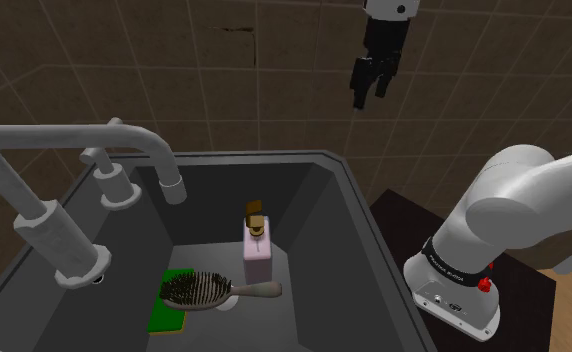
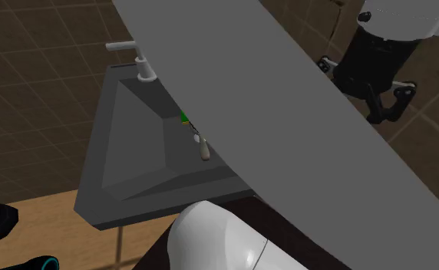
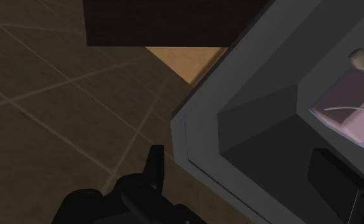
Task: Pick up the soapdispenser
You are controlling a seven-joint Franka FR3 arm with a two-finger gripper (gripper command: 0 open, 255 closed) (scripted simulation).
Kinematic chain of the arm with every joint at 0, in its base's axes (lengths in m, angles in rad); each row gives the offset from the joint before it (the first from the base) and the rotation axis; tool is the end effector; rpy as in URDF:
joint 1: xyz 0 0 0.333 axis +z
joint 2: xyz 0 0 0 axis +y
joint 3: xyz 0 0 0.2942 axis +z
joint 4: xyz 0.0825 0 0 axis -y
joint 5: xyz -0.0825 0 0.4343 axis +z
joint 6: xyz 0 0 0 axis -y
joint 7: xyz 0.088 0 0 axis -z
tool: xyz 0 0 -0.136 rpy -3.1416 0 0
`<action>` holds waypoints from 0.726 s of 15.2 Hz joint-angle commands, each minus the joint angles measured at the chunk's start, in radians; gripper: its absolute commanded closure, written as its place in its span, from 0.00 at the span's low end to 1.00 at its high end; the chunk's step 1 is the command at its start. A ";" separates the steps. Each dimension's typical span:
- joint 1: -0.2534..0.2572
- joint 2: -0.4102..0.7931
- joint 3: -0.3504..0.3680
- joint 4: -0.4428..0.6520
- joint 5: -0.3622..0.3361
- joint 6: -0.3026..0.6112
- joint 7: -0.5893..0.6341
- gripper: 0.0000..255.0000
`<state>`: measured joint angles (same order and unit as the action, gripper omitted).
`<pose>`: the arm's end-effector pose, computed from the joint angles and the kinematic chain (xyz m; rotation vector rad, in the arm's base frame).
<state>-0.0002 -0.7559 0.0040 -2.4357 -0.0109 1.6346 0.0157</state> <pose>0.3807 0.0001 0.4986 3.1267 -0.0189 -0.0705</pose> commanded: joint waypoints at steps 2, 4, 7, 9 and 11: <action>0.002 0.004 0.019 -0.018 0.017 0.014 0.037 0.00; 0.007 0.016 0.058 -0.050 0.054 0.045 0.111 0.00; 0.016 0.047 0.117 -0.088 0.109 0.097 0.220 0.00; 0.024 0.078 0.157 -0.107 0.147 0.136 0.292 0.00; 0.031 0.116 0.197 -0.119 0.183 0.178 0.362 0.00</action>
<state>0.0271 -0.6578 0.1803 -2.5450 0.1526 1.7890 0.3386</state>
